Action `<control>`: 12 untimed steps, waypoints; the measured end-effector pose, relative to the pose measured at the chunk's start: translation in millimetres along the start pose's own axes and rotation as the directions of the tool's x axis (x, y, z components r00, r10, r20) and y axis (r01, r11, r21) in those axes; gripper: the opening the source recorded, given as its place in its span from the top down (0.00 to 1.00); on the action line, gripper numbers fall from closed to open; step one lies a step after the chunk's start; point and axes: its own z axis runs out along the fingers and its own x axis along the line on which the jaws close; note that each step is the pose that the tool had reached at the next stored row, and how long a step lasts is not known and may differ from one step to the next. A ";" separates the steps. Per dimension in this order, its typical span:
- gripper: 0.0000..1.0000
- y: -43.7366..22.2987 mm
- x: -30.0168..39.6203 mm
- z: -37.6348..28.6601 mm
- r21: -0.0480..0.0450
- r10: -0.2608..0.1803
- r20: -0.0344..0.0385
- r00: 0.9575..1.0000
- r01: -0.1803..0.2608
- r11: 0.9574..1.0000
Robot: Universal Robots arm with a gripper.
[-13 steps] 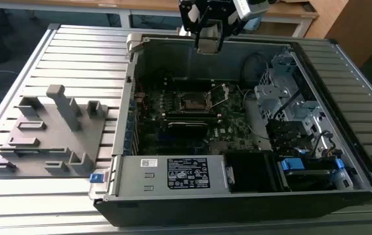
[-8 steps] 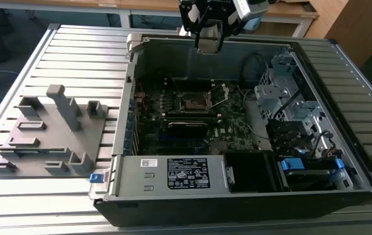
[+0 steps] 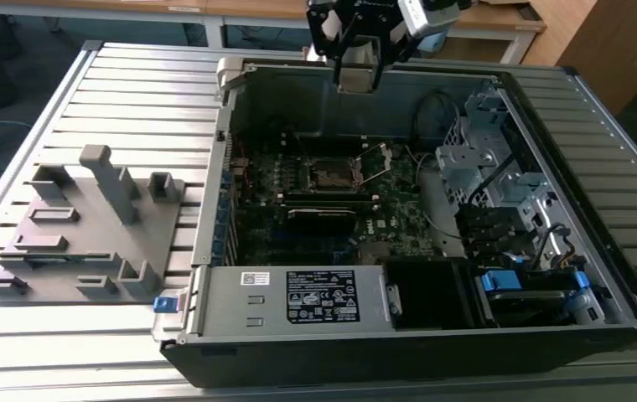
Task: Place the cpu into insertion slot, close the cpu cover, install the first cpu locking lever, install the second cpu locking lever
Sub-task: 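Place the cpu into insertion slot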
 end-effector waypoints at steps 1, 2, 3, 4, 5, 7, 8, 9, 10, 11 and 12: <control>0.46 -0.1 0.0 0.8 0.000 0.000 0.000 1.000 0.000 1.000; 0.46 -0.1 0.0 1.4 0.000 0.000 0.000 1.000 0.000 1.000; 0.46 -0.1 0.0 1.4 0.000 0.000 0.000 1.000 0.000 1.000; 0.46 -0.1 0.0 1.5 0.000 0.000 0.000 1.000 0.000 1.000; 0.46 -0.1 0.0 1.7 0.000 0.000 0.000 1.000 0.000 1.000; 0.46 -0.2 0.0 2.5 0.000 0.000 0.000 1.000 0.000 1.000; 0.46 -0.3 0.0 2.9 0.000 0.000 0.000 1.000 0.000 1.000; 0.46 -0.3 0.0 3.3 0.000 0.000 0.000 1.000 0.000 1.000; 0.46 -0.3 0.0 3.6 0.000 0.000 0.000 1.000 0.000 1.000; 0.46 -0.3 0.0 3.6 0.000 0.000 0.000 1.000 0.000 1.000; 0.46 -0.3 0.0 3.6 0.000 0.000 0.000 1.000 0.000 1.000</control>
